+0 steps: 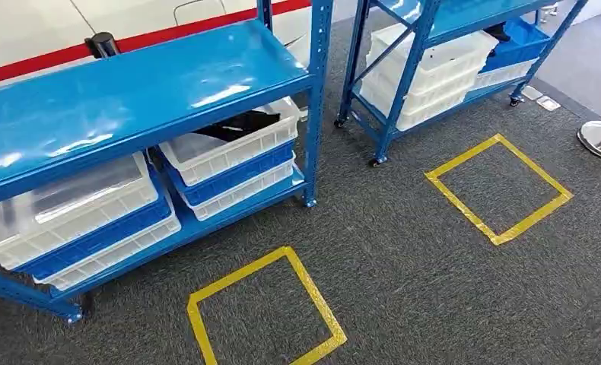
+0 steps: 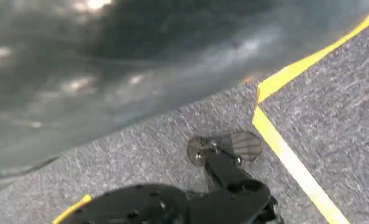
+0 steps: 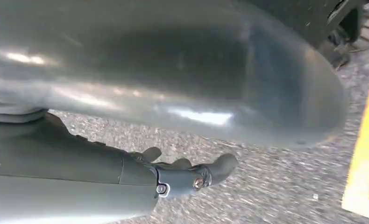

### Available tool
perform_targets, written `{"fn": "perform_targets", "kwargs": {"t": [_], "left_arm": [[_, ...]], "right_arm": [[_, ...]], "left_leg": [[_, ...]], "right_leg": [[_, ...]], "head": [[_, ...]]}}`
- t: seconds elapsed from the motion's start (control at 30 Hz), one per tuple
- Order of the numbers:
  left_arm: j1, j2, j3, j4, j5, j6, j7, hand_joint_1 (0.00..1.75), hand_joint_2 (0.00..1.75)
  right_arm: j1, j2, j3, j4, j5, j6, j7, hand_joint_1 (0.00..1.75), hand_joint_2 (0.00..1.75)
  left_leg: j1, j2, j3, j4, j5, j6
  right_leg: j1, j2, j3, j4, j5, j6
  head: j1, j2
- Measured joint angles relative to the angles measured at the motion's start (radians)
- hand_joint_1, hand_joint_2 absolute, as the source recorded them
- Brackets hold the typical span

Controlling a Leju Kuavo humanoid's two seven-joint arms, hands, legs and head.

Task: Take the parts from the cabinet and place them on the table.

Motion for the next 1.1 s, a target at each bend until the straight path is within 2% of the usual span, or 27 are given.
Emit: {"fn": "perform_targets", "kwargs": {"t": [0.07, 0.1, 0.13, 0.17, 0.2, 0.23, 0.27, 0.3, 0.33, 0.43, 0.47, 0.5, 0.53, 0.57, 0.6, 0.63, 0.67, 0.7, 0.77, 0.8, 0.83, 0.87, 0.93, 0.97, 1.0, 1.03, 1.1], "left_arm": [[-0.003, 0.001, 0.000, 0.000, 0.001, 0.000, 0.000, 0.00, 0.00], [-0.004, 0.001, 0.000, 0.000, 0.001, 0.000, 0.000, 0.00, 0.00], [-0.004, 0.001, 0.001, 0.000, 0.001, 0.000, 0.000, 0.00, 0.00], [-0.004, 0.001, 0.001, 0.000, 0.001, 0.000, 0.000, 0.00, 0.00], [-0.004, 0.001, 0.001, 0.000, 0.001, -0.001, 0.000, 0.00, 0.00], [-0.004, 0.000, 0.001, 0.000, 0.001, -0.002, 0.002, 0.00, 0.00], [-0.004, -0.001, 0.001, 0.000, 0.001, -0.003, 0.002, 0.00, 0.00], [-0.003, -0.002, 0.001, 0.000, 0.001, -0.003, 0.002, 0.00, 0.00], [-0.005, -0.002, 0.001, 0.000, 0.000, -0.004, 0.003, 0.00, 0.00], [-0.005, -0.002, 0.001, 0.000, 0.000, -0.006, 0.003, 0.00, 0.00], [-0.005, 0.000, 0.001, -0.001, 0.000, -0.006, 0.003, 0.00, 0.00], [-0.005, 0.000, 0.001, 0.000, 0.000, -0.006, 0.003, 0.00, 0.00], [-0.005, 0.000, 0.001, 0.000, 0.000, -0.006, 0.003, 0.00, 0.00], [-0.005, 0.000, 0.001, 0.000, 0.000, -0.006, 0.003, 0.00, 0.00], [-0.005, 0.000, 0.001, 0.000, 0.000, -0.006, 0.003, 0.00, 0.00], [-0.004, 0.000, 0.001, 0.000, 0.000, -0.006, 0.003, 0.00, 0.00], [-0.002, 0.000, 0.001, 0.000, 0.000, -0.006, 0.003, 0.00, 0.00], [-0.002, 0.000, 0.001, 0.000, 0.000, -0.006, 0.003, 0.00, 0.00], [-0.002, 0.002, 0.001, 0.000, 0.000, -0.006, 0.002, 0.00, 0.00], [0.000, 0.000, 0.001, 0.001, 0.000, -0.006, 0.002, 0.00, 0.00], [-0.001, -0.002, 0.002, 0.003, 0.000, -0.007, 0.002, 0.00, 0.00], [-0.004, -0.002, 0.001, 0.002, 0.000, -0.007, 0.002, 0.00, 0.00], [-0.002, -0.001, 0.002, 0.002, 0.000, -0.008, 0.001, 0.00, 0.00], [-0.001, -0.001, 0.002, 0.002, 0.000, -0.008, 0.001, 0.00, 0.00], [0.001, -0.001, 0.002, 0.002, 0.000, -0.008, 0.001, 0.00, 0.00], [0.001, -0.001, 0.002, 0.002, 0.000, -0.008, 0.001, 0.00, 0.00], [-0.002, -0.001, 0.002, 0.002, 0.000, -0.008, 0.001, 0.00, 0.00]], "right_arm": [[0.000, 0.000, 0.000, 0.000, 0.000, 0.000, 0.000, 0.00, 0.00], [0.000, 0.000, 0.000, 0.000, 0.000, 0.000, 0.000, 0.00, 0.00], [0.002, 0.000, 0.000, 0.000, 0.000, 0.000, 0.000, 0.00, 0.00], [0.005, 0.000, 0.000, 0.000, 0.000, 0.000, 0.000, 0.00, 0.00], [0.007, 0.000, 0.000, 0.000, 0.000, 0.000, 0.000, 0.00, 0.00], [0.007, -0.002, 0.000, 0.000, -0.001, 0.000, 0.000, 0.00, 0.00], [0.006, -0.003, 0.000, 0.000, -0.001, 0.000, 0.000, 0.00, 0.00], [0.006, -0.003, 0.000, 0.000, -0.002, 0.000, 0.000, 0.00, 0.00], [0.005, -0.002, 0.000, 0.000, -0.003, -0.001, 0.000, 0.00, 0.00], [0.005, -0.003, 0.000, 0.000, -0.005, -0.003, 0.002, 0.00, 0.00], [0.005, -0.001, 0.000, 0.000, -0.005, -0.003, 0.003, 0.00, 0.00], [0.006, -0.002, -0.001, 0.000, -0.005, -0.003, 0.003, 0.00, 0.00], [0.005, -0.001, -0.001, 0.000, -0.005, -0.004, 0.003, 0.00, 0.00], [0.004, 0.001, -0.001, 0.000, -0.005, -0.004, 0.003, 0.00, 0.00], [0.004, 0.001, -0.001, 0.000, -0.005, -0.004, 0.003, 0.00, 0.00], [0.005, 0.001, -0.001, 0.000, -0.005, -0.004, 0.003, 0.00, 0.00], [0.005, 0.000, -0.001, 0.000, -0.005, -0.004, 0.003, 0.00, 0.00], [0.006, 0.000, -0.001, 0.000, -0.003, -0.005, 0.002, 0.00, 0.00], [0.008, 0.001, -0.001, 0.000, -0.002, -0.007, 0.002, 0.00, 0.00], [0.008, 0.001, -0.001, 0.000, -0.001, -0.008, 0.001, 0.00, 0.00], [0.006, 0.000, -0.002, 0.000, -0.001, -0.010, 0.000, 0.00, 0.00], [0.004, 0.001, -0.002, 0.000, -0.001, -0.011, -0.001, 0.00, 0.00], [0.004, 0.000, -0.002, 0.000, -0.001, -0.014, -0.001, 0.00, 0.00], [0.002, 0.000, -0.002, 0.000, -0.001, -0.014, -0.002, 0.00, 0.00], [0.003, 0.000, -0.002, 0.000, -0.001, -0.014, -0.002, 0.00, 0.00], [0.001, 0.000, -0.002, 0.000, -0.001, -0.014, -0.002, 0.00, 0.00], [0.001, 0.000, -0.002, 0.000, -0.001, -0.014, -0.002, 0.00, 0.00]], "left_leg": [[-0.003, -0.001, 0.004, 0.000, -0.008, 0.013], [-0.005, -0.003, 0.007, 0.000, -0.013, 0.017], [-0.008, -0.006, 0.012, 0.000, -0.018, 0.019], [-0.008, -0.009, 0.019, 0.000, -0.024, 0.019], [-0.009, -0.014, 0.029, 0.000, -0.032, 0.019], [-0.010, -0.017, 0.039, 0.000, -0.038, 0.017], [-0.010, -0.017, 0.048, 0.000, -0.045, 0.014], [-0.012, -0.019, 0.051, 0.000, -0.052, 0.009], [-0.019, -0.022, 0.054, 0.002, -0.063, 0.003], [-0.015, -0.020, 0.062, -0.005, -0.067, -0.008], [-0.015, -0.019, 0.065, 0.000, -0.075, -0.016], [-0.014, -0.014, 0.061, 0.025, -0.086, -0.021], [-0.012, -0.011, 0.031, 0.088, -0.117, -0.025], [-0.008, -0.009, -0.014, 0.171, -0.155, -0.030], [-0.005, -0.009, -0.059, 0.244, -0.177, -0.034], [-0.002, -0.009, -0.097, 0.297, -0.186, -0.038], [0.003, -0.008, -0.112, 0.303, -0.170, -0.041], [0.009, -0.007, -0.105, 0.265, -0.128, -0.044], [0.015, -0.003, -0.041, 0.105, -0.019, -0.050], [0.020, -0.002, -0.015, 0.037, 0.010, -0.054], [0.011, -0.004, -0.005, 0.023, -0.011, -0.056], [0.011, -0.005, -0.008, 0.026, -0.015, -0.042], [0.005, -0.006, -0.010, 0.024, -0.022, -0.027], [0.008, -0.007, -0.004, 0.016, -0.020, -0.016], [0.010, -0.008, 0.004, 0.013, -0.020, -0.009], [0.009, -0.007, 0.006, 0.012, -0.025, -0.001], [0.003, -0.006, 0.012, 0.012, -0.033, 0.011]], "right_leg": [[-0.001, 0.001, -0.097, 0.162, -0.061, -0.013], [-0.001, 0.001, -0.149, 0.240, -0.083, -0.015], [-0.001, 0.001, -0.192, 0.290, -0.083, -0.010], [-0.001, 0.001, -0.205, 0.281, -0.062, -0.002], [-0.001, 0.001, -0.190, 0.218, -0.015, 0.011], [-0.001, 0.000, -0.163, 0.132, 0.035, 0.021], [0.001, 0.000, -0.131, 0.041, 0.083, 0.025], [0.004, 0.001, -0.115, -0.012, 0.108, 0.015], [0.007, 0.002, -0.101, -0.017, 0.110, 0.002], [0.011, 0.002, -0.101, -0.017, 0.104, -0.017], [-0.009, 0.002, -0.091, -0.025, 0.107, -0.025], [-0.009, 0.002, -0.081, -0.029, 0.103, -0.032], [-0.009, 0.001, -0.075, -0.029, 0.097, -0.040], [-0.009, 0.001, -0.069, -0.029, 0.093, -0.046], [-0.009, 0.000, -0.064, -0.029, 0.090, -0.050], [-0.009, 0.001, -0.060, -0.028, 0.083, -0.050], [-0.010, 0.002, -0.053, -0.028, 0.078, -0.049], [-0.013, 0.005, -0.044, -0.028, 0.072, -0.045], [-0.019, 0.009, -0.019, -0.028, 0.056, -0.032], [-0.015, 0.009, -0.026, -0.028, 0.047, -0.023], [-0.007, 0.010, -0.021, -0.022, 0.040, -0.014], [-0.008, 0.010, -0.023, -0.028, 0.039, -0.008], [-0.012, 0.009, -0.017, -0.040, 0.037, 0.000], [-0.010, 0.008, -0.010, -0.039, 0.033, 0.008], [-0.013, 0.007, -0.015, -0.018, 0.026, 0.008], [-0.011, 0.006, -0.043, 0.032, 0.004, 0.002], [-0.009, 0.007, -0.151, 0.209, -0.058, -0.012]], "head": [[0.003, 0.000], [0.003, 0.000], [0.003, 0.000], [0.003, 0.000], [0.003, 0.000], [0.003, 0.000], [0.003, 0.000], [0.006, 0.000], [0.004, 0.000], [0.005, 0.000], [0.004, 0.000], [0.001, 0.000], [-0.004, 0.000], [-0.005, 0.000], [-0.003, 0.000], [-0.004, 0.000], [-0.005, 0.000], [-0.004, 0.000], [-0.004, 0.000], [-0.007, 0.000], [-0.017, 0.000], [-0.016, 0.000], [-0.010, 0.000], [-0.011, 0.000], [-0.008, 0.000], [-0.007, 0.000], [-0.003, 0.000]]}}
